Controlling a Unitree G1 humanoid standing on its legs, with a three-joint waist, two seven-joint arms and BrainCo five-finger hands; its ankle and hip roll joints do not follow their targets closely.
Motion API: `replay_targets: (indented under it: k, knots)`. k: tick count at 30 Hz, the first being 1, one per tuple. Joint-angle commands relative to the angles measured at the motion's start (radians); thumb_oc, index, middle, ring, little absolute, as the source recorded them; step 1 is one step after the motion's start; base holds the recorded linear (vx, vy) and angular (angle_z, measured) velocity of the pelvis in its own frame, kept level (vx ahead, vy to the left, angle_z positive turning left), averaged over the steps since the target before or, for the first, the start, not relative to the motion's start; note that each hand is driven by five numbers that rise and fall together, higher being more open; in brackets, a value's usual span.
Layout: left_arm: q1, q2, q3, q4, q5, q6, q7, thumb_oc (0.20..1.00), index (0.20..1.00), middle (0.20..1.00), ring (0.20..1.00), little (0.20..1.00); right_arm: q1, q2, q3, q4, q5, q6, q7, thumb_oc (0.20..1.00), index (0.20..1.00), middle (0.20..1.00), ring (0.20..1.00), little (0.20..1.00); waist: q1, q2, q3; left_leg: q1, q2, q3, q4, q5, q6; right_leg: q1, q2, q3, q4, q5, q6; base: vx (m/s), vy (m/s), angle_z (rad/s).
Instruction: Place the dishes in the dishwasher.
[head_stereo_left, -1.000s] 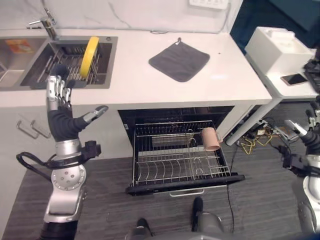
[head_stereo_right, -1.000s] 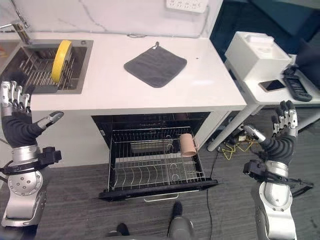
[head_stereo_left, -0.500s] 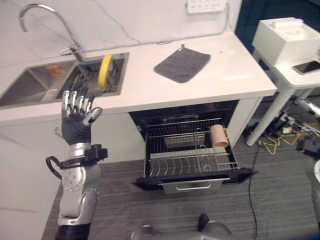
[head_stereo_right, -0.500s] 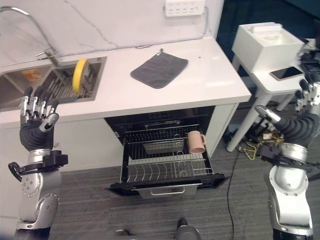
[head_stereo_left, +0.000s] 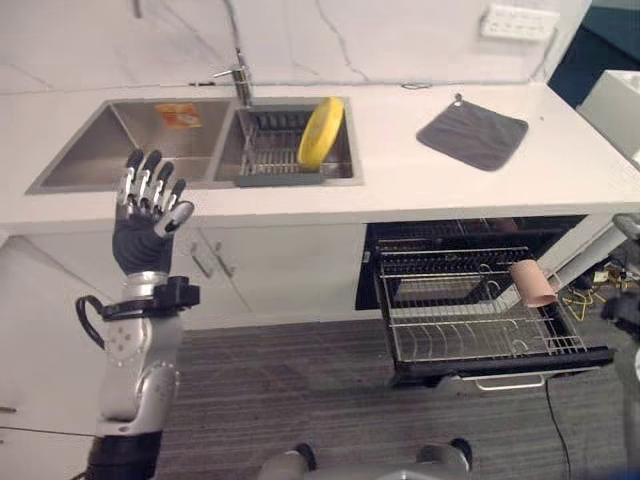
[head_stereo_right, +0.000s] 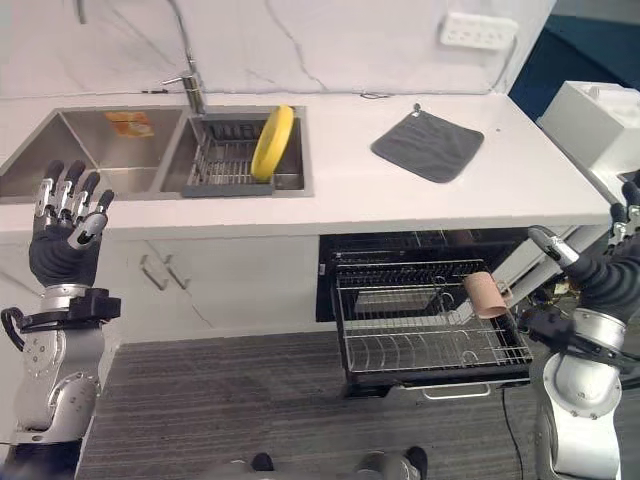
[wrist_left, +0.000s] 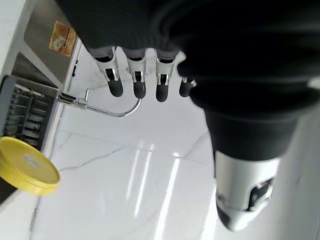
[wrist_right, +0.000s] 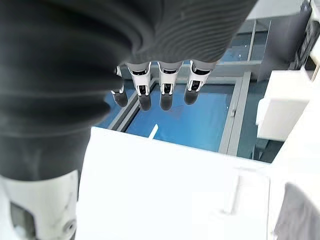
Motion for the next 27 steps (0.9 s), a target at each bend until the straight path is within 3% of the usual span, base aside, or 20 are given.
replay_targets:
  k: [1, 4, 5, 8, 10, 12, 15, 19, 21, 23, 24, 25, 27]
  knots:
    - [-0.039, -0.047, 0.041, -0.12, 0.012, -0.029, 0.008, 1.0, 1.0, 1.0, 1.0, 1.0, -0.073, -0.106, -0.038, 0.01, -0.036, -0.038, -0.013, 1.0, 1.0, 1.0, 1.0, 1.0, 0.006, 0.07, 0.003, 0.122, 0.098, -0.005, -0.194, 0.085, -0.112, 0.112, 0.086, -0.125, 0.118, -0.318, 0.225, -0.02, 0.397, -0.7]
    - [-0.053, -0.063, 0.013, -0.122, 0.069, -0.048, 0.007, 1.0, 1.0, 1.0, 1.0, 1.0, -0.028, -0.106, -0.061, -0.005, 0.052, -0.06, -0.007, 1.0, 1.0, 1.0, 1.0, 1.0, -0.015, 0.06, 0.001, 0.112, 0.062, -0.046, -0.202, 0.08, -0.079, 0.093, 0.172, -0.07, 0.19, -0.365, 0.204, 0.02, 0.226, -0.01]
    - [-0.049, -0.067, 0.004, -0.118, 0.053, -0.035, -0.016, 1.0, 1.0, 1.0, 1.0, 1.0, 0.001, -0.107, -0.087, -0.008, 0.044, -0.073, -0.018, 1.0, 1.0, 1.0, 1.0, 1.0, -0.038, 0.055, -0.003, 0.102, 0.049, -0.077, -0.205, 0.084, -0.067, 0.086, 0.263, 0.001, 0.188, -0.418, 0.187, 0.05, 0.051, 0.25]
    - [-0.039, -0.073, -0.012, -0.113, 0.046, -0.031, -0.046, 1.0, 1.0, 1.0, 1.0, 1.0, 0.038, -0.114, -0.135, -0.005, 0.075, -0.087, 0.0, 1.0, 1.0, 1.0, 1.0, 1.0, -0.079, 0.047, -0.014, 0.091, 0.024, -0.136, -0.205, 0.089, -0.059, 0.052, 0.412, 0.104, 0.131, -0.462, 0.162, 0.06, -0.057, 0.84]
    - [-0.038, -0.069, -0.018, -0.117, 0.056, -0.064, -0.008, 1.0, 1.0, 1.0, 1.0, 1.0, 0.055, -0.129, -0.144, -0.007, 0.142, -0.106, 0.005, 1.0, 1.0, 1.0, 1.0, 1.0, -0.088, 0.047, -0.019, 0.081, 0.018, -0.153, -0.205, 0.094, -0.057, 0.062, 0.444, 0.111, 0.042, -0.491, 0.138, 0.01, -0.159, 0.43]
    - [-0.056, -0.08, -0.043, -0.101, 0.054, -0.089, 0.054, 1.0, 1.0, 1.0, 1.0, 1.0, 0.017, -0.122, -0.099, 0.0, 0.116, -0.113, -0.013, 1.0, 1.0, 1.0, 1.0, 1.0, -0.084, 0.049, -0.026, 0.066, 0.024, -0.163, -0.205, 0.109, -0.071, 0.093, 0.466, 0.127, -0.007, -0.481, 0.136, -0.02, -0.178, 0.17]
    - [-0.081, -0.089, -0.062, -0.087, 0.066, -0.085, 0.074, 1.0, 1.0, 1.0, 1.0, 1.0, -0.033, -0.119, -0.05, -0.003, 0.09, -0.109, -0.047, 1.0, 1.0, 1.0, 1.0, 1.0, -0.075, 0.059, -0.043, 0.058, 0.032, -0.156, -0.205, 0.117, -0.077, 0.148, 0.488, 0.139, -0.088, -0.52, 0.107, 0.01, -0.165, 0.06]
    - [-0.076, -0.09, -0.051, -0.092, 0.058, -0.088, 0.071, 1.0, 1.0, 1.0, 1.0, 1.0, -0.026, -0.105, -0.032, 0.01, 0.115, -0.086, 0.003, 1.0, 1.0, 1.0, 1.0, 1.0, -0.073, 0.08, -0.054, 0.079, 0.03, -0.123, -0.198, 0.112, -0.082, 0.178, 0.504, 0.15, -0.112, -0.571, 0.081, 0.03, -0.153, -0.02]
    - [-0.065, -0.091, -0.041, -0.102, 0.074, -0.111, 0.057, 1.0, 1.0, 1.0, 1.0, 1.0, -0.014, -0.112, -0.023, 0.012, 0.157, -0.081, 0.053, 1.0, 1.0, 1.0, 1.0, 1.0, -0.075, 0.073, -0.04, 0.059, 0.036, -0.09, -0.117, 0.092, -0.1, 0.194, 0.489, 0.142, -0.115, -0.575, 0.071, -0.04, -0.145, -0.06]
    - [-0.083, -0.094, -0.064, -0.114, 0.091, -0.139, 0.041, 1.0, 1.0, 1.0, 1.0, 1.0, -0.037, -0.12, 0.0, 0.019, 0.127, -0.042, 0.085, 1.0, 1.0, 1.0, 1.0, 1.0, -0.08, 0.063, -0.021, -0.019, 0.117, -0.021, 0.024, 0.175, -0.169, 0.236, 0.469, 0.106, -0.158, -0.561, 0.064, -0.07, -0.076, 0.08]
    - [-0.09, -0.094, -0.074, -0.121, 0.1, -0.151, 0.037, 1.0, 1.0, 1.0, 1.0, 1.0, -0.059, -0.133, 0.006, 0.022, 0.123, -0.028, 0.106, 1.0, 1.0, 1.0, 1.0, 1.0, -0.094, 0.06, -0.018, -0.013, 0.168, 0.046, 0.021, 0.177, -0.171, 0.246, 0.458, 0.077, -0.176, -0.552, 0.062, -0.02, 0.062, 0.23]
    - [-0.087, -0.096, -0.072, -0.123, 0.095, -0.161, 0.031, 1.0, 1.0, 1.0, 1.0, 1.0, -0.065, -0.14, 0.005, 0.023, 0.127, -0.027, 0.128, 1.0, 1.0, 1.0, 1.0, 1.0, -0.102, 0.061, -0.019, 0.007, 0.191, 0.091, -0.008, 0.176, -0.163, 0.252, 0.453, 0.058, -0.187, -0.548, 0.062, 0.04, 0.135, 0.46]
    - [-0.069, -0.1, -0.061, -0.115, 0.086, -0.178, 0.036, 1.0, 1.0, 1.0, 1.0, 1.0, -0.052, -0.15, 0.0, 0.028, 0.157, -0.038, 0.168, 1.0, 1.0, 1.0, 1.0, 1.0, -0.111, 0.071, -0.024, 0.038, 0.194, 0.082, -0.092, 0.181, -0.161, 0.258, 0.451, 0.066, -0.2, -0.547, 0.071, 0.11, 0.242, 0.42]
